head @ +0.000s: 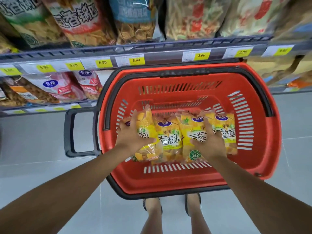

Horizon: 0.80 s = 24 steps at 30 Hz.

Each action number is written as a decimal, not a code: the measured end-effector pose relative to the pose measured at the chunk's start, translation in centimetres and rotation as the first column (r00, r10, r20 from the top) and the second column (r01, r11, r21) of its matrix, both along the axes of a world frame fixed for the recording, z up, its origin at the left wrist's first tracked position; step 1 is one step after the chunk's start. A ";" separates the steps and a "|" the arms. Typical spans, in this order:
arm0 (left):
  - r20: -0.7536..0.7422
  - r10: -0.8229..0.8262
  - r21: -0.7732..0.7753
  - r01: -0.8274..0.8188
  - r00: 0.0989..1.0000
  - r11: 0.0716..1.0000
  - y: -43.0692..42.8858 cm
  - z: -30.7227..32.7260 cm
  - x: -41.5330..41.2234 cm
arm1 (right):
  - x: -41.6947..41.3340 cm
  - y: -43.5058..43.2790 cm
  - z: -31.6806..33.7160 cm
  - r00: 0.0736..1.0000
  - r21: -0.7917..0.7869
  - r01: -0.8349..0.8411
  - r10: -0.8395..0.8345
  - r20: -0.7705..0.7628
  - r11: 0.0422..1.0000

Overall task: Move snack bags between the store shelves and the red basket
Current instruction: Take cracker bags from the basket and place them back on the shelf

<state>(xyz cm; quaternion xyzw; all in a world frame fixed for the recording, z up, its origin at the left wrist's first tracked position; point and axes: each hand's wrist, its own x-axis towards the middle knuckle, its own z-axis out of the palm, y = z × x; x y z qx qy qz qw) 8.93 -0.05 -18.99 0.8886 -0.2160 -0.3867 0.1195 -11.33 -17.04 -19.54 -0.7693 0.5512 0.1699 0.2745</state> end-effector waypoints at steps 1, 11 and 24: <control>-0.011 0.007 0.015 -0.007 1.000 1.000 0.0 0.0 0.0 | 0.1 0.1 0.3 1.000 -0.023 -0.013 0.013 0.004 1.000; -0.014 0.069 -0.118 -0.070 0.998 0.991 0.4 3.2 -0.2 | 3.9 -0.3 6.5 0.969 -0.166 -0.156 0.183 0.164 0.974; 0.391 -0.031 -0.339 0.175 0.920 0.925 0.4 22.3 0.7 | 7.8 -0.7 24.7 0.794 -0.430 -0.175 0.385 0.471 0.886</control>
